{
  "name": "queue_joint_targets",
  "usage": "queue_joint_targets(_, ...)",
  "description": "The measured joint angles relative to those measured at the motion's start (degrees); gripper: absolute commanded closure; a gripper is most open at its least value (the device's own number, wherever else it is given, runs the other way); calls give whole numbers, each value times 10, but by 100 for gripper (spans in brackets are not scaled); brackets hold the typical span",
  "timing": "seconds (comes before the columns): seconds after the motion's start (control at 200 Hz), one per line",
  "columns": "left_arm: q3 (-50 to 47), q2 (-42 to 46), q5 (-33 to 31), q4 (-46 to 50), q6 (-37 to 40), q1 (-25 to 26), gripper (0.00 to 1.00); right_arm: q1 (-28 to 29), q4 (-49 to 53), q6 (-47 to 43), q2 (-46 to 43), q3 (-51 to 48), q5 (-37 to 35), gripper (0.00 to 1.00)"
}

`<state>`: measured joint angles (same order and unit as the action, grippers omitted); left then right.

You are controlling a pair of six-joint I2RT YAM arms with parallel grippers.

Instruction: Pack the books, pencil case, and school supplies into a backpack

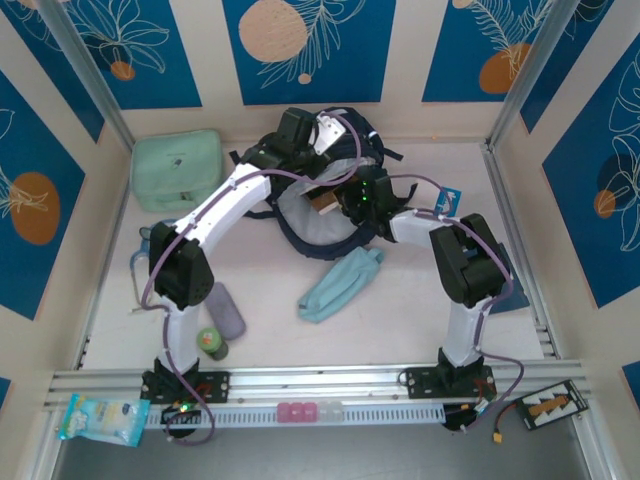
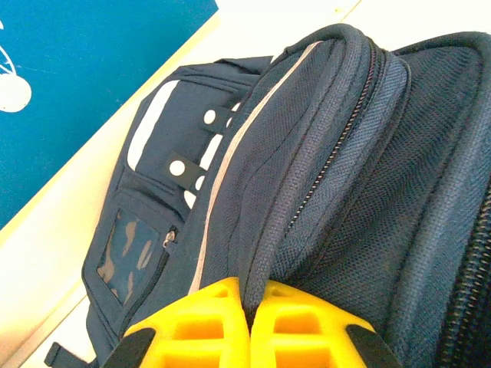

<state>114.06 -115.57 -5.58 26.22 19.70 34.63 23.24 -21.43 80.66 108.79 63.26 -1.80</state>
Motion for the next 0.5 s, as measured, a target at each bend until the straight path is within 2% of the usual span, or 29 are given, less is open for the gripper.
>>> queue_joint_targets(0.315, 2, 0, 5, -2, -12, 0, 100, 7, -21, 7, 2, 67, -60, 98)
queue_joint_targets(0.5, 9, 0, 6, -1, -19, 0, 100, 23, -30, 62, 80, 126, -104, 98)
